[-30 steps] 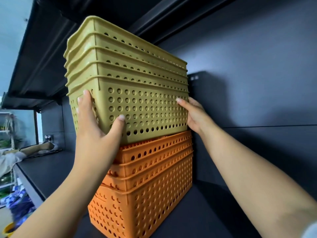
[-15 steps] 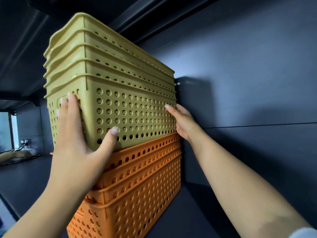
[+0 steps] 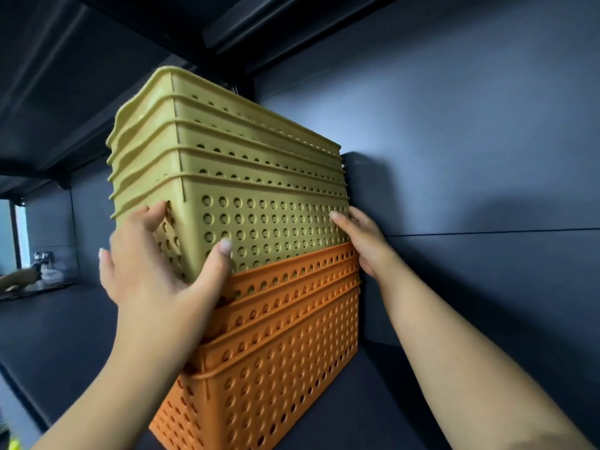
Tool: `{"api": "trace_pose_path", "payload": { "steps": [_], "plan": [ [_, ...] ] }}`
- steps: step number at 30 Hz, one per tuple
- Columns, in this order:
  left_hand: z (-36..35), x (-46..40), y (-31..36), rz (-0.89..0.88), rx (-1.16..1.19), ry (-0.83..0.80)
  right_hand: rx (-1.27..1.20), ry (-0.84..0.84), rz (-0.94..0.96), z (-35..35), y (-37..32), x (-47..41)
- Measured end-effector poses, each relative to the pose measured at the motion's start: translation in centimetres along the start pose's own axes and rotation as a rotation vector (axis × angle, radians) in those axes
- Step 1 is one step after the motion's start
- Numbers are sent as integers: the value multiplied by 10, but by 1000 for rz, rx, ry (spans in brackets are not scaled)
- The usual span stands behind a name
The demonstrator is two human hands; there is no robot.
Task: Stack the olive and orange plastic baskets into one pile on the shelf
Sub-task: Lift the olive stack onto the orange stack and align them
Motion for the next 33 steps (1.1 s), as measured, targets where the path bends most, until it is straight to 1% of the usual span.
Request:
{"api": "trace_pose_path", "payload": {
  "steps": [4, 6, 10, 13, 17, 18, 20, 22, 24, 26, 27, 31, 33],
  "plan": [
    [5, 0, -9, 53, 60, 85, -35, 44, -28, 4, 3, 3],
    [5, -1, -10, 46, 61, 112, -39, 54, -50, 5, 6, 5],
    [-1, -2, -7, 24, 56, 125, -21, 42, -70, 6, 13, 11],
    [0, -1, -9, 57, 34, 126, -23, 25, -93, 7, 15, 14],
    [3, 4, -23, 71, -14, 53, 0, 53, -117, 9, 20, 20],
    [3, 7, -27, 95, -16, 26, -8, 66, -121, 9, 20, 21],
    [1, 12, -33, 156, -6, -34, -18, 40, -132, 6, 21, 22],
    [-2, 12, -37, 180, 14, -68, -5, 8, -156, 1, 21, 26],
    [-5, 7, -45, 160, 66, -96, 17, 36, -163, 3, 20, 29],
    [-4, -1, -63, 184, 141, -126, 61, 79, -160, 4, 16, 32],
    [-3, -4, -79, 231, 184, -147, 105, 87, -154, 3, 12, 34],
    [5, -5, -140, 574, 424, -215, 371, 29, -65, -4, -12, 56],
    [8, -6, -151, 665, 486, -279, 471, 44, 30, -11, -29, 71]
  ]
}}
Point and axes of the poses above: each hand's wrist, its own x-axis away from the middle knuckle, its own z-axis out of the back of the hand, y = z × x, the point moved 7 cm from there along -x, towards the middle knuckle, and after that the axes turned 6 degrees about y, right-handed, at the moved point
